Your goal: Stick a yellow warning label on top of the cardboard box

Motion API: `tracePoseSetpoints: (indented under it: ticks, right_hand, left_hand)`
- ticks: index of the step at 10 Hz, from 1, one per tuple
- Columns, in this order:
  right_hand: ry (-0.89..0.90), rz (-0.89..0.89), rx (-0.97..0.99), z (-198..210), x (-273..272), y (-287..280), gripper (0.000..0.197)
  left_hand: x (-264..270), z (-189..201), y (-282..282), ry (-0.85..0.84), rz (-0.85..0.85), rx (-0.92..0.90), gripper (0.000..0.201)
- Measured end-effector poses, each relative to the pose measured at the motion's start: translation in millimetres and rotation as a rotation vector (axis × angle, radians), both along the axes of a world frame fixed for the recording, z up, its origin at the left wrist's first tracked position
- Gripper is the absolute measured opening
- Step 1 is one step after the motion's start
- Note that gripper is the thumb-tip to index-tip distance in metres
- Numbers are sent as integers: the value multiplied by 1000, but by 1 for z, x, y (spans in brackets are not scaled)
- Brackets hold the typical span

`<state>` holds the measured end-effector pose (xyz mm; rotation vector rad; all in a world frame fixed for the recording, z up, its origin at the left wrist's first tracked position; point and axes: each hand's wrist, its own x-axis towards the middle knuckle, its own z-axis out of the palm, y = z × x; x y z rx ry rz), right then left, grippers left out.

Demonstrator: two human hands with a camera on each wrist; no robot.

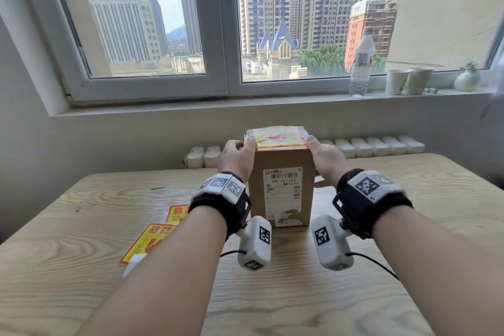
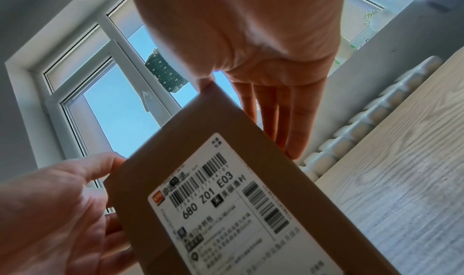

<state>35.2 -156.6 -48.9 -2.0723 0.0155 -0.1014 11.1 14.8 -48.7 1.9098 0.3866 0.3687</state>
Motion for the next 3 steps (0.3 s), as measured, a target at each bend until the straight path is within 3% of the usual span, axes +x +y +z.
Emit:
tracePoseSetpoints:
  ticks: [1,3]
  right_hand:
    - [-1,12,-13,-3,0,-2,74]
    - [53,31,-55,9,-10,-9,75]
  left_hand:
    - [2,-5,0,-27,-10,2,49]
    - [3,-3,12,64,-107,112,79]
